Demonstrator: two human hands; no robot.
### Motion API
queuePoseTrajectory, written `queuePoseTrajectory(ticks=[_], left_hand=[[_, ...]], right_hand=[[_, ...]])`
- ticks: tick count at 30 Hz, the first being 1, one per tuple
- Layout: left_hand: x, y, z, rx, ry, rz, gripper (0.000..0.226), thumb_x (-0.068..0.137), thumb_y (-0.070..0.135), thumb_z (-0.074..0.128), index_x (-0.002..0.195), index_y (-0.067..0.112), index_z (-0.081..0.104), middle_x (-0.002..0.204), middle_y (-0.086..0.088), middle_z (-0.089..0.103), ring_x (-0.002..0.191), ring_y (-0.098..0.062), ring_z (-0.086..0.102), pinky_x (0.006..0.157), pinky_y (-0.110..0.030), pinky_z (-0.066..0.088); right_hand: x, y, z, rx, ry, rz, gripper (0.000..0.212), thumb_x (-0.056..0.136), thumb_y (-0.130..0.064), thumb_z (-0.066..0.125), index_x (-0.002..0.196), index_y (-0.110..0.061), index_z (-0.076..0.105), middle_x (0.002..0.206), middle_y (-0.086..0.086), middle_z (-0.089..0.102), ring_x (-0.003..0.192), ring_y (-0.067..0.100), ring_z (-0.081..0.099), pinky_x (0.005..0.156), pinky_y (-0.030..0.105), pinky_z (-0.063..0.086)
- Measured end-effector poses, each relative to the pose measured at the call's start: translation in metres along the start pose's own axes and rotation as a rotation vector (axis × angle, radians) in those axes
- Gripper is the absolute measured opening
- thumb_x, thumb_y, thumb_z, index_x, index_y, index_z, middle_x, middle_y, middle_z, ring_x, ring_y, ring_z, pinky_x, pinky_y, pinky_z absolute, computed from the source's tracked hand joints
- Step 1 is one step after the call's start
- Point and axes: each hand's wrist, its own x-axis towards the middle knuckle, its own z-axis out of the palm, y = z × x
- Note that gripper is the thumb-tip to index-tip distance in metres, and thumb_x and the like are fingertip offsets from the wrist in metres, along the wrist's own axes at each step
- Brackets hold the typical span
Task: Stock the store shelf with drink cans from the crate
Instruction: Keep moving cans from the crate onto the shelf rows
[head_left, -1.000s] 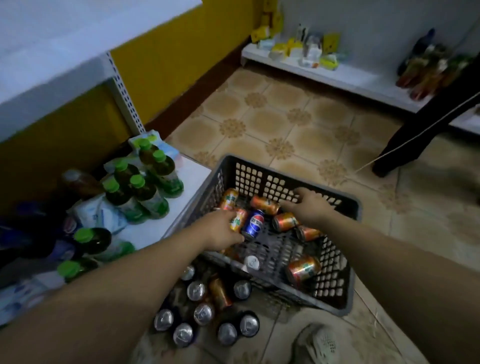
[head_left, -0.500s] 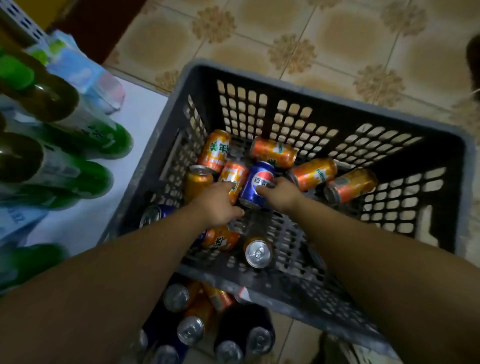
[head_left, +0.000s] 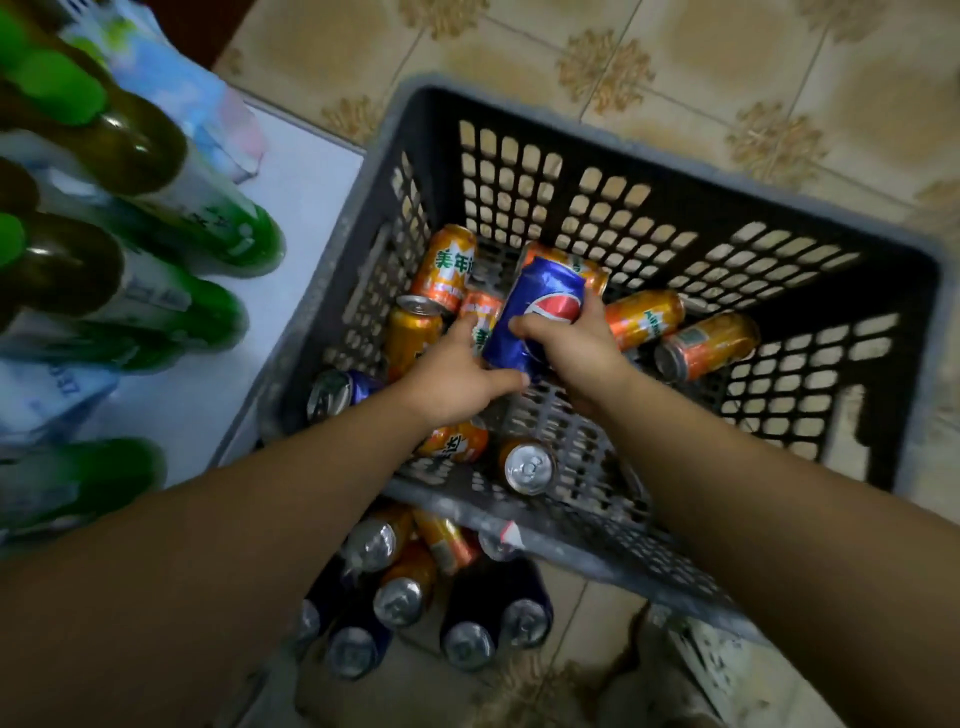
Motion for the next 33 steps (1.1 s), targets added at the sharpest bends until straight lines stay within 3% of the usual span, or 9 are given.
queuePoseTrajectory(ticks=[5, 8, 13, 16, 20, 22, 25, 29, 33], left_hand=[[-0.088, 0.037, -0.013, -0.141, 0.067, 0.132, 0.07, 0.074, 0.008, 0.077, 0.132, 0.02, 0.041, 0.107, 0.008, 0.063, 0.097, -0.004, 0.062, 0.078, -0.012, 0.047], [-0.15, 0.061, -0.033, -0.148, 0.157, 0.23, 0.057, 0.074, 0.006, 0.077, 0.119, 0.02, 0.045, 0.102, 0.008, 0.062, 0.094, -0.007, 0.06, 0.081, -0.021, 0.045], [-0.274, 0.091, -0.079, -0.183, 0.264, 0.34, 0.058, 0.073, 0.012, 0.08, 0.119, 0.022, 0.046, 0.099, 0.013, 0.059, 0.094, -0.007, 0.06, 0.077, -0.017, 0.047], [-0.362, 0.091, -0.111, -0.249, 0.391, 0.442, 0.052, 0.071, 0.001, 0.08, 0.102, 0.027, 0.048, 0.091, 0.016, 0.059, 0.078, 0.009, 0.062, 0.07, -0.01, 0.048], [-0.473, 0.074, -0.151, -0.311, 0.641, 0.493, 0.065, 0.072, 0.001, 0.077, 0.122, 0.02, 0.041, 0.097, 0.016, 0.058, 0.083, 0.009, 0.057, 0.071, -0.009, 0.05], [-0.523, 0.058, -0.167, -0.301, 0.761, 0.496, 0.065, 0.072, 0.004, 0.078, 0.121, 0.022, 0.04, 0.1, 0.014, 0.06, 0.085, 0.009, 0.057, 0.073, -0.008, 0.049], [-0.589, 0.03, -0.183, -0.291, 0.901, 0.462, 0.076, 0.073, 0.011, 0.08, 0.134, 0.02, 0.037, 0.115, 0.0, 0.059, 0.097, -0.005, 0.061, 0.086, -0.026, 0.053], [-0.664, -0.011, -0.195, -0.319, 1.025, 0.397, 0.086, 0.075, 0.014, 0.078, 0.144, 0.02, 0.027, 0.111, 0.004, 0.054, 0.095, -0.006, 0.06, 0.077, -0.021, 0.051], [-0.72, -0.061, -0.204, -0.283, 1.116, 0.24, 0.095, 0.073, 0.025, 0.081, 0.148, 0.023, 0.023, 0.129, -0.001, 0.051, 0.111, -0.014, 0.055, 0.089, -0.031, 0.05]], right_hand=[[-0.096, -0.06, -0.003, 0.015, -0.072, -0.154, 0.078, 0.068, -0.01, 0.08, 0.127, -0.029, 0.033, 0.116, 0.001, 0.053, 0.106, 0.019, 0.057, 0.085, 0.039, 0.056], [-0.16, -0.097, 0.001, -0.016, -0.102, -0.265, 0.077, 0.066, -0.017, 0.082, 0.126, -0.027, 0.036, 0.117, 0.002, 0.055, 0.107, 0.02, 0.059, 0.087, 0.041, 0.056], [-0.278, -0.159, 0.027, -0.066, -0.209, -0.498, 0.061, 0.076, -0.017, 0.077, 0.124, -0.023, 0.041, 0.109, 0.0, 0.058, 0.098, 0.015, 0.062, 0.08, 0.033, 0.056], [-0.357, -0.194, 0.065, -0.122, -0.366, -0.69, 0.067, 0.068, -0.027, 0.08, 0.124, -0.026, 0.044, 0.111, 0.001, 0.061, 0.096, 0.013, 0.064, 0.076, 0.026, 0.054], [-0.457, -0.226, 0.124, -0.185, -0.535, -0.898, 0.085, 0.063, -0.038, 0.076, 0.137, -0.025, 0.037, 0.119, 0.0, 0.059, 0.102, 0.012, 0.063, 0.083, 0.028, 0.055], [-0.502, -0.233, 0.151, -0.221, -0.603, -0.967, 0.081, 0.064, -0.041, 0.074, 0.135, -0.03, 0.037, 0.116, -0.003, 0.06, 0.101, 0.014, 0.063, 0.088, 0.035, 0.055], [-0.56, -0.233, 0.19, -0.245, -0.721, -1.042, 0.073, 0.073, -0.033, 0.078, 0.133, -0.03, 0.038, 0.107, -0.009, 0.06, 0.096, 0.013, 0.063, 0.087, 0.033, 0.054], [-0.625, -0.222, 0.234, -0.313, -0.847, -1.107, 0.065, 0.077, -0.027, 0.076, 0.131, -0.028, 0.039, 0.103, -0.011, 0.059, 0.093, 0.009, 0.062, 0.084, 0.031, 0.054], [-0.675, -0.201, 0.276, -0.402, -0.977, -1.112, 0.059, 0.076, -0.021, 0.076, 0.119, -0.033, 0.038, 0.105, -0.008, 0.058, 0.099, 0.017, 0.059, 0.082, 0.031, 0.05]])
